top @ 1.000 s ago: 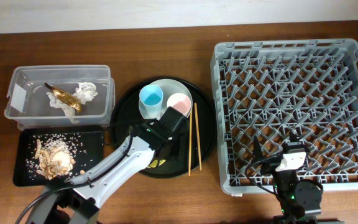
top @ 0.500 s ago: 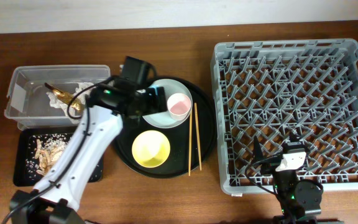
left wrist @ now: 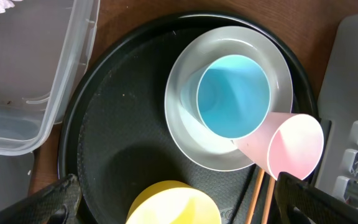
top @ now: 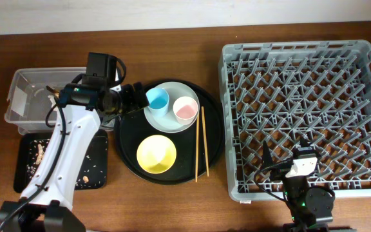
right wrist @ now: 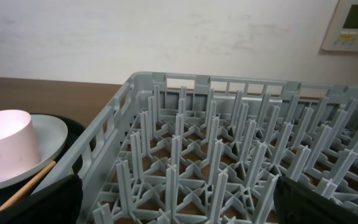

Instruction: Sort waste into correct bins and load items into the dishwasher rack

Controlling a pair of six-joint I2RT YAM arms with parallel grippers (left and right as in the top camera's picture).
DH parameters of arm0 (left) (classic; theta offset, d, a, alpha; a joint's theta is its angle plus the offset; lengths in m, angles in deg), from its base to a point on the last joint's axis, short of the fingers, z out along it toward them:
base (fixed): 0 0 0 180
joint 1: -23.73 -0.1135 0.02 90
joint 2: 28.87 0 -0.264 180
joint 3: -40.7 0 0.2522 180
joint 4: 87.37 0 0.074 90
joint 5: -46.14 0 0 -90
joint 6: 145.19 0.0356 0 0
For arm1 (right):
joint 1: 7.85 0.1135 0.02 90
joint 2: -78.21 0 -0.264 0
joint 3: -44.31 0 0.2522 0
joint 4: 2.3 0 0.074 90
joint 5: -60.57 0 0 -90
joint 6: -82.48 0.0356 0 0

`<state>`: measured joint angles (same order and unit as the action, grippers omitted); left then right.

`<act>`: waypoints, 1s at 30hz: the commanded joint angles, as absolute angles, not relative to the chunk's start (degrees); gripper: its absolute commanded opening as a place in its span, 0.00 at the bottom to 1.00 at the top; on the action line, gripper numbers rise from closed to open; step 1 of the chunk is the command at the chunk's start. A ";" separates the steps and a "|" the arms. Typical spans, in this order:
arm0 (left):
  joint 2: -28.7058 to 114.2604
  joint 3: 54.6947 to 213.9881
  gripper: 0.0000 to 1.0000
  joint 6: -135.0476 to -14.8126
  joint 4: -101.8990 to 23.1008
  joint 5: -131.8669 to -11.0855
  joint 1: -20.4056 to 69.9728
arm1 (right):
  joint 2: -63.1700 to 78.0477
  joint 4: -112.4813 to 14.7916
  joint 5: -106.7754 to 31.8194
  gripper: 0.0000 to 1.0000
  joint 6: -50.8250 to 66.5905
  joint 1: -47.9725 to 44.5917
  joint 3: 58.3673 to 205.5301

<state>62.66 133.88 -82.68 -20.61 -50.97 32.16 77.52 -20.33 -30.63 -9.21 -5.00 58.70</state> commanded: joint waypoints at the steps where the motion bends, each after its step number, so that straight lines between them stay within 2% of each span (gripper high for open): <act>1: 62.02 134.87 0.99 -82.37 -20.55 -51.59 31.92 | 77.74 -20.57 -30.71 0.98 -9.19 -5.31 58.39; 24: 62.02 134.87 0.99 -82.37 -20.55 -51.59 31.92 | 77.74 -20.59 -27.78 0.98 -9.08 -5.31 58.39; 30: 62.02 134.87 0.99 -82.37 -20.55 -51.59 31.92 | 77.74 -16.77 -42.58 0.98 -8.12 -5.26 59.11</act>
